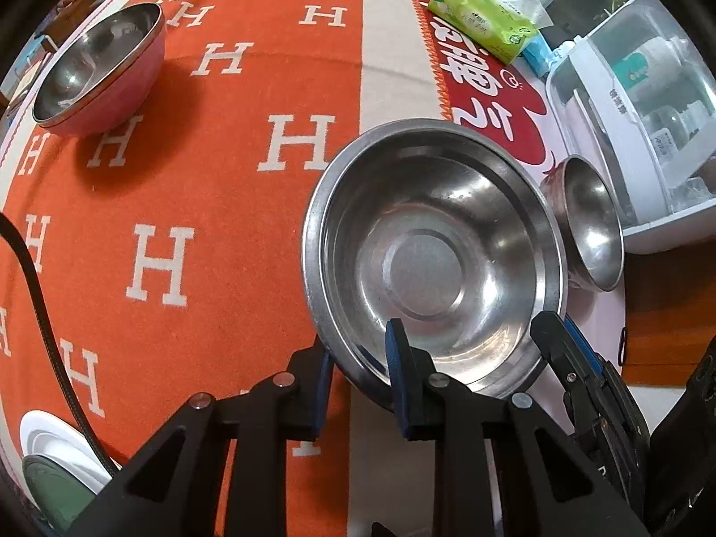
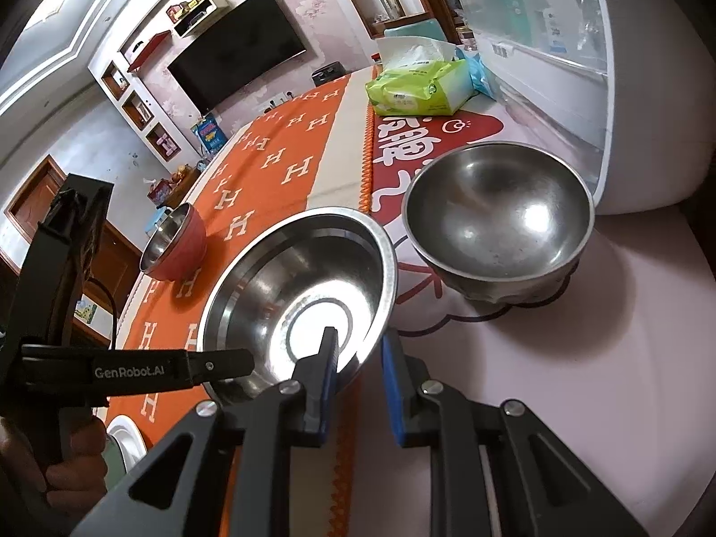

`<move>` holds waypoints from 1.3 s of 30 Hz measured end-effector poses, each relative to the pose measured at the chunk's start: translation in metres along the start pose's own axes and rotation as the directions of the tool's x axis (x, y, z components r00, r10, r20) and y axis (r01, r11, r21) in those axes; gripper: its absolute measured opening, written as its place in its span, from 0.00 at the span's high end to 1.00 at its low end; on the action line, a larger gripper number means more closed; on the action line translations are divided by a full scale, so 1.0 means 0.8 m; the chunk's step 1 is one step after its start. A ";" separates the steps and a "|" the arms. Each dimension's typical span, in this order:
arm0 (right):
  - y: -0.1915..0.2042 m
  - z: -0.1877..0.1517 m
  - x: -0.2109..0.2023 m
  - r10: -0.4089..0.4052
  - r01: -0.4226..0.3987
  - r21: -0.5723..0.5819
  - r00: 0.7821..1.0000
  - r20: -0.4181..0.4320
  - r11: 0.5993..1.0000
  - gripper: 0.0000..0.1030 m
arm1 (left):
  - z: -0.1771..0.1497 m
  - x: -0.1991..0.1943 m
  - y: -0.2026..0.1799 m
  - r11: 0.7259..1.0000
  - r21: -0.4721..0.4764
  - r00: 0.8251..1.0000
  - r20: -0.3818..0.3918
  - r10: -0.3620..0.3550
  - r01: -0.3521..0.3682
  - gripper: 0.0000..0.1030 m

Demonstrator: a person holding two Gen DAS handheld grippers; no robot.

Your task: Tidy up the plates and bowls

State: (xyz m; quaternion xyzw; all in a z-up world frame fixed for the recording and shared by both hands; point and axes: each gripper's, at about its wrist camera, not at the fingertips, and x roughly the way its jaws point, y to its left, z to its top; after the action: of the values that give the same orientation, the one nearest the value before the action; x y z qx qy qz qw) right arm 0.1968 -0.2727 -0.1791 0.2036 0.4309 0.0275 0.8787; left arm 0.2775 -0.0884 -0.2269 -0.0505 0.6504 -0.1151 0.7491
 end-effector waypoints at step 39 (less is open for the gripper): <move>0.103 -0.092 -0.185 -0.031 0.062 -0.130 0.972 0.233 0.989 0.82 | -0.174 -0.189 0.013 0.983 0.171 0.964 0.245 -0.105 0.064 0.78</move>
State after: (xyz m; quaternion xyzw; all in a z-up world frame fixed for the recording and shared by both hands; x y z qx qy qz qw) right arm 0.0575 -0.2057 -0.0772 0.1345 0.3277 0.0124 0.9351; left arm 0.1224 -0.0321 -0.1043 -0.0319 0.5352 -0.1920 0.8220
